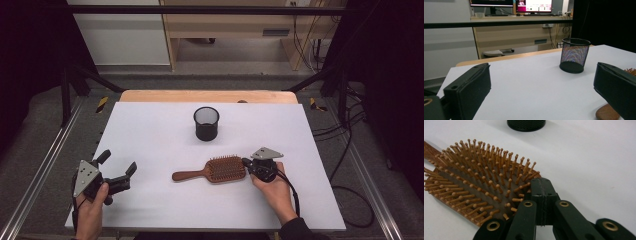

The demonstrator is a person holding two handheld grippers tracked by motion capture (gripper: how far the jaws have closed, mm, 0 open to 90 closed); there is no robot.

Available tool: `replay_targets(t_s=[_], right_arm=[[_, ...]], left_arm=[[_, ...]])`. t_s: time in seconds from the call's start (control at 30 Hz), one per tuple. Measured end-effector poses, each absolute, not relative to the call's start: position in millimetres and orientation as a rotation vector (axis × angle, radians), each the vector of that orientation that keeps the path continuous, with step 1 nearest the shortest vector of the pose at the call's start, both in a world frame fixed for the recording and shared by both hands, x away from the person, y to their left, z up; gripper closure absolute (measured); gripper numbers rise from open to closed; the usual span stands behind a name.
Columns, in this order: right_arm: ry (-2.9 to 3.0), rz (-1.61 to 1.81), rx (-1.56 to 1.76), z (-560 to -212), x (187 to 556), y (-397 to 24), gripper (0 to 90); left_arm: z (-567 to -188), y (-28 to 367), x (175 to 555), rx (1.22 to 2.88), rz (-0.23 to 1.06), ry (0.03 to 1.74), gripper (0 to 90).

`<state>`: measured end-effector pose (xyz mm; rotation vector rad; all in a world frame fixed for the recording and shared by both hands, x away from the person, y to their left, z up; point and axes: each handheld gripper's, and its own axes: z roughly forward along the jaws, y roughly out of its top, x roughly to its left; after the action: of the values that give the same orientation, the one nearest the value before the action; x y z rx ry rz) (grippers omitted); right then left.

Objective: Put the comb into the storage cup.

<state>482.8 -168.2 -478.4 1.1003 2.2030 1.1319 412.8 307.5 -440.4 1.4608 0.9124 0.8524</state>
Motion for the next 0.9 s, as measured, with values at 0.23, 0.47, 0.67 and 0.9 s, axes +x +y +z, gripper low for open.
replay_targets(t_s=[0.23, 0.47, 0.67, 0.9], right_arm=[[2.218, 1.139, 1.082, -479.4, 485.5, -159.0, 90.0], [2.221, 1.142, 1.077, -479.3, 487.4, -155.0, 90.0], [2.235, 1.15, 1.056, -479.4, 488.1, -148.2, 90.0], [2.251, 1.154, 1.038, -479.6, 492.1, -137.4, 90.0]], left_arm=[[-440.8, 307.1, 412.9, 1.469, 0.851, 0.911, 1.2], [-440.9, 307.2, 412.9, 1.469, 0.851, 0.912, 1.2], [-441.2, 306.9, 413.1, 1.472, 0.851, 0.913, 1.3], [-441.8, 306.8, 413.4, 1.475, 0.85, 0.916, 1.3]])
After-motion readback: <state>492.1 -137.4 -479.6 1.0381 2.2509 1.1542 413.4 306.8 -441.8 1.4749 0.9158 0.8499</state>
